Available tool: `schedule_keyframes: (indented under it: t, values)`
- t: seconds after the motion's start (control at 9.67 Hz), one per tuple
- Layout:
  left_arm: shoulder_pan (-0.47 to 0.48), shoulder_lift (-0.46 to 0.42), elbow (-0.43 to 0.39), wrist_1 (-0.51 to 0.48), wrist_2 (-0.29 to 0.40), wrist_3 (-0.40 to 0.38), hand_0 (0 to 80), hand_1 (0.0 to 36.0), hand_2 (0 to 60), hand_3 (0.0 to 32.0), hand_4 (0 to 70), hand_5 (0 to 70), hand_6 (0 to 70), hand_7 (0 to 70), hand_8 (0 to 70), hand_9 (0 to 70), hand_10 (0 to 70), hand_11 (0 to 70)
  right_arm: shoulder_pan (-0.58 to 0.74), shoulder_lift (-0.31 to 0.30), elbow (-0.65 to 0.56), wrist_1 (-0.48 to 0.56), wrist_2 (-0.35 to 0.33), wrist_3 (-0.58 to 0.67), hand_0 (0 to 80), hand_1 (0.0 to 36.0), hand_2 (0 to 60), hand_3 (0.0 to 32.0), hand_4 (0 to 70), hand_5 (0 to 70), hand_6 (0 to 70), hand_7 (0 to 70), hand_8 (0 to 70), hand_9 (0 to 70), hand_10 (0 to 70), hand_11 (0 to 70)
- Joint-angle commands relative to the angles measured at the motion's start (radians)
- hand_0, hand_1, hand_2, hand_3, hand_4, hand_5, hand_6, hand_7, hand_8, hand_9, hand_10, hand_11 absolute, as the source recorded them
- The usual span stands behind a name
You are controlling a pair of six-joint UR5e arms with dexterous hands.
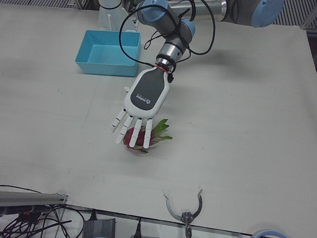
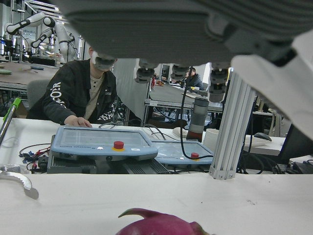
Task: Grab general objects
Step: 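Close the left hand's fingers around the pink dragon fruit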
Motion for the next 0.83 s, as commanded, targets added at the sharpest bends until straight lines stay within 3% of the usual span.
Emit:
schedule_keyframes:
  t: [0.0, 0.21, 0.52, 0.72]
  values:
    - [0.106, 0.000, 0.037, -0.020, -0.138, 0.077, 46.4, 10.2, 5.2, 18.4, 0.0, 16.1, 0.0, 8.4, 10.9, 0.2, 0.0, 0.0, 0.000, 0.000, 0.000, 0.000, 0.000, 0.000, 0.0, 0.0, 0.0, 0.0, 0.0, 0.0, 0.0, 0.0, 0.0, 0.0, 0.0, 0.0]
    - [0.132, -0.023, 0.086, -0.025, -0.167, 0.099, 46.0, 10.2, 6.2, 21.2, 0.0, 15.1, 0.0, 7.1, 10.9, 0.0, 0.0, 0.0, 0.000, 0.000, 0.000, 0.000, 0.000, 0.000, 0.0, 0.0, 0.0, 0.0, 0.0, 0.0, 0.0, 0.0, 0.0, 0.0, 0.0, 0.0]
    - [0.126, -0.049, 0.174, -0.080, -0.170, 0.102, 46.3, 11.2, 8.5, 16.6, 0.0, 17.3, 0.0, 7.5, 10.9, 0.1, 0.0, 0.0, 0.000, 0.000, 0.000, 0.000, 0.000, 0.000, 0.0, 0.0, 0.0, 0.0, 0.0, 0.0, 0.0, 0.0, 0.0, 0.0, 0.0, 0.0]
    - [0.121, -0.049, 0.215, -0.112, -0.170, 0.107, 45.7, 10.4, 9.0, 17.6, 0.0, 16.3, 0.0, 7.1, 10.8, 0.0, 0.0, 0.0, 0.000, 0.000, 0.000, 0.000, 0.000, 0.000, 0.0, 0.0, 0.0, 0.0, 0.0, 0.0, 0.0, 0.0, 0.0, 0.0, 0.0, 0.0]
